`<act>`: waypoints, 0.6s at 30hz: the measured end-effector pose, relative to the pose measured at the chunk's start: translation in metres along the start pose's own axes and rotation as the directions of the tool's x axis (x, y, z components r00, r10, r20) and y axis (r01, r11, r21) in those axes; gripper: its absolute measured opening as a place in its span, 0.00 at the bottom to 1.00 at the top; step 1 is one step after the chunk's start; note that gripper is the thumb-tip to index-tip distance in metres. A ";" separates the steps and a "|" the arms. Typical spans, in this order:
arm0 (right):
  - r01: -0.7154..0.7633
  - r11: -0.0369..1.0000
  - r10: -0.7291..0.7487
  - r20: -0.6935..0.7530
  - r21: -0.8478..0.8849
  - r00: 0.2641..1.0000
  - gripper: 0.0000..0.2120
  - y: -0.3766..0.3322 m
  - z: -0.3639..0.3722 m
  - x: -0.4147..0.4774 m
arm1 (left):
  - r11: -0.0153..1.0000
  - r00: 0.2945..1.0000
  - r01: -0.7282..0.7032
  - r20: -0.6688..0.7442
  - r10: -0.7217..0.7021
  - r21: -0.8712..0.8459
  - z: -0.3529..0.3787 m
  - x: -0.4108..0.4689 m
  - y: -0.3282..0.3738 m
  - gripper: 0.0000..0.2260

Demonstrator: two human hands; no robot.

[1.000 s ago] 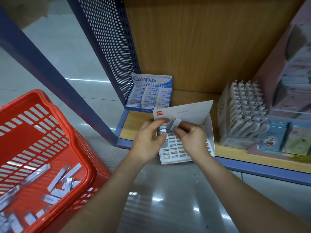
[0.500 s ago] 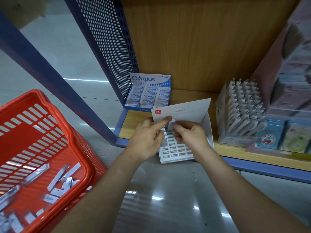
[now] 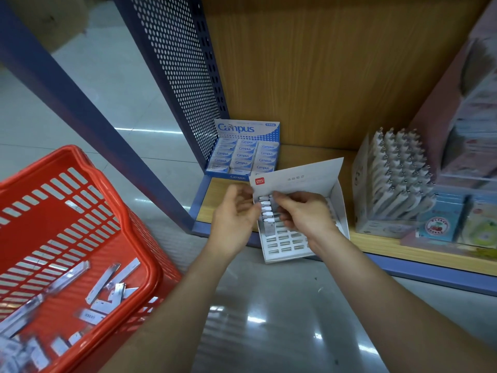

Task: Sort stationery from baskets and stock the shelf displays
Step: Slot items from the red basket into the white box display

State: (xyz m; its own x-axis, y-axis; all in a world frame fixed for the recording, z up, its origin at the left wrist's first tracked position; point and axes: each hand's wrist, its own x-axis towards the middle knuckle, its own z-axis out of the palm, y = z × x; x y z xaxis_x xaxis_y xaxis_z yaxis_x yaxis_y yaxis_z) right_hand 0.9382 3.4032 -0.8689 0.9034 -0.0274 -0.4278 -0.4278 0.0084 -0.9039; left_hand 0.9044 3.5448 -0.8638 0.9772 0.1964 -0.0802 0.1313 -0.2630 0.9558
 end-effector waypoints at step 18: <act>-0.120 0.980 0.109 -0.074 -0.158 0.991 0.14 -0.004 0.000 0.008 | 0.980 0.981 0.194 0.029 -0.193 -0.040 0.009 0.007 -0.013 0.12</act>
State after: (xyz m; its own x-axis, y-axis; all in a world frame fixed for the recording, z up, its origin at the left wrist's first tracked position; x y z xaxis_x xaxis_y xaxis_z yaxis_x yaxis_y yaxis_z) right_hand 0.9468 3.4025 -0.8681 0.8469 -0.1002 -0.5223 -0.5318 -0.1462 -0.8342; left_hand 0.9109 3.5412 -0.8798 0.9381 0.2155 -0.2712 0.3114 -0.1818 0.9327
